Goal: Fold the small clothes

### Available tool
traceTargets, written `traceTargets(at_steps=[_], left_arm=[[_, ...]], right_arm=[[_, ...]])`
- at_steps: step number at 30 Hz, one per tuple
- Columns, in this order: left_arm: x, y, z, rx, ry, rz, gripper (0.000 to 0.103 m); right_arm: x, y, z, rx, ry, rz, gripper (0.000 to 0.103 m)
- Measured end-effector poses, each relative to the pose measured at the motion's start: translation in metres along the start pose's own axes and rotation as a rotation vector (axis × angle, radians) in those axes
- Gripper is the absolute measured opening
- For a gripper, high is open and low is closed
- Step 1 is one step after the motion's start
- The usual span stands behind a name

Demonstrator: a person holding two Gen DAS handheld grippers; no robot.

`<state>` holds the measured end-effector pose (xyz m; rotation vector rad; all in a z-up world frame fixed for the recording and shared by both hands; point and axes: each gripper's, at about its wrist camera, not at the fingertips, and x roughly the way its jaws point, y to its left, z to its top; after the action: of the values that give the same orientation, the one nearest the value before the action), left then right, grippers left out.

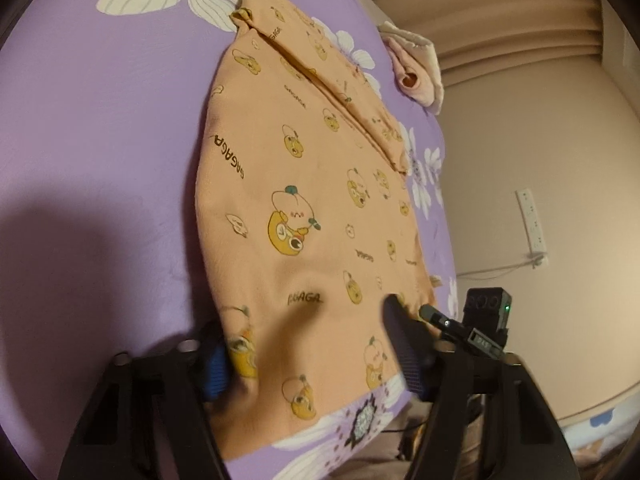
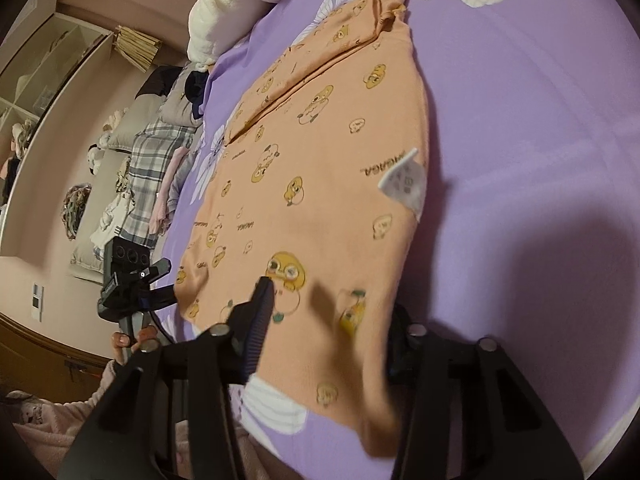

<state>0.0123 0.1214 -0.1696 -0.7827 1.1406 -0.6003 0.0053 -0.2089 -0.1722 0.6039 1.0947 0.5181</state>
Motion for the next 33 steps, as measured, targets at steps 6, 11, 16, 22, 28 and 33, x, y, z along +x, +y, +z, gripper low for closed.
traceTargets(at_steps=[6, 11, 16, 22, 28, 33], left_arm=[[-0.002, 0.014, -0.006, -0.045, -0.001, 0.007, 0.023], [-0.007, 0.019, -0.014, -0.068, 0.008, -0.020, 0.015], [-0.002, 0.018, -0.017, -0.084, 0.017, -0.044, 0.001], [-0.014, -0.002, -0.006, -0.027, -0.050, -0.060, 0.001], [-0.028, -0.036, 0.003, 0.062, -0.134, -0.122, 0.001], [-0.032, -0.054, 0.007, 0.128, -0.172, -0.134, 0.001]], right_arm=[[0.005, 0.000, 0.003, -0.019, -0.005, -0.022, 0.019], [0.001, -0.002, 0.001, -0.012, -0.011, -0.034, 0.011], [-0.004, 0.004, 0.000, -0.030, -0.038, -0.011, 0.007], [-0.012, 0.017, 0.010, -0.046, -0.097, 0.038, 0.005], [-0.032, 0.038, 0.019, -0.100, -0.173, 0.069, 0.005], [-0.045, 0.056, 0.024, -0.156, -0.219, 0.082, 0.005]])
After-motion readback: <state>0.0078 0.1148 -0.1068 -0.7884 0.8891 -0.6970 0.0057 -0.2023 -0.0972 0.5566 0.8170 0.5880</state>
